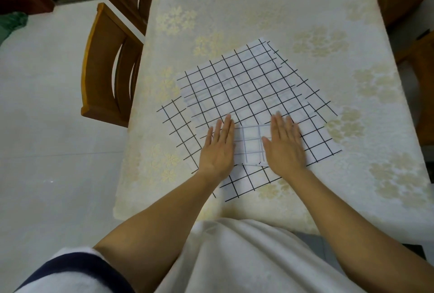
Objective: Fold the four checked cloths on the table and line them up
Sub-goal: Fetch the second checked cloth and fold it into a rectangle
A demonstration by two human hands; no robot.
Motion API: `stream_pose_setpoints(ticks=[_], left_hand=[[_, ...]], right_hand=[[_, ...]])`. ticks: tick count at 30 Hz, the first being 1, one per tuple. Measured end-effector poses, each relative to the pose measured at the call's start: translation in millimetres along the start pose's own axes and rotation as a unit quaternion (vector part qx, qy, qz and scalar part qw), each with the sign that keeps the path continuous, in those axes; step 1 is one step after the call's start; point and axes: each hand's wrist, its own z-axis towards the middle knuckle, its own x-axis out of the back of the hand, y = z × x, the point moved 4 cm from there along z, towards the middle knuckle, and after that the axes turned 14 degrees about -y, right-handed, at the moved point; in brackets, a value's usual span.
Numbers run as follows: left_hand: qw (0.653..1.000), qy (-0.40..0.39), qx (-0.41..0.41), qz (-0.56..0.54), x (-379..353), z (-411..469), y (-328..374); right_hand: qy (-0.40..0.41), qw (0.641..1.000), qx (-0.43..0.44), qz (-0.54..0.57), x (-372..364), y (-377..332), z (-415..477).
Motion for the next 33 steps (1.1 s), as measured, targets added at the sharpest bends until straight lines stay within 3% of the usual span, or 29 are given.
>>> stream_pose_setpoints(ticks=[3, 6, 11, 18, 22, 25, 29, 33], left_hand=[[0.999, -0.032, -0.043, 0.002, -0.1, 10.3, 24.5], [0.996, -0.093, -0.015, -0.008, -11.7, 15.9, 19.3], [0.992, -0.116, 0.037, -0.007, -21.6, 4.3, -15.3], [0.993, -0.115, 0.019, 0.015, -9.2, 1.5, -21.9], [0.999, -0.035, -0.041, 0.006, 5.7, 5.7, 0.0], [0.997, -0.053, -0.058, -0.012, 8.5, 18.8, 24.2], [0.990, -0.113, -0.002, -0.081, -2.0, 28.9, 31.2], [0.994, -0.105, 0.020, -0.011, -14.6, 22.1, 10.8]], right_hand=[[-0.010, 0.997, 0.080, 0.017, -6.2, -38.1, 7.3], [-0.046, 0.994, 0.093, -0.019, -24.9, -40.4, 11.0], [-0.052, 0.996, 0.054, -0.040, -27.2, 4.6, 8.3], [-0.094, 0.995, -0.025, -0.034, -19.4, 20.4, 7.9], [0.000, 1.000, 0.021, -0.006, -5.0, -16.3, 10.8], [-0.047, 0.998, 0.051, 0.008, -10.9, -44.4, 21.5], [-0.057, 0.997, 0.039, -0.037, -26.5, -37.6, 23.5], [-0.030, 0.999, -0.007, -0.009, -24.7, -7.7, 18.1]])
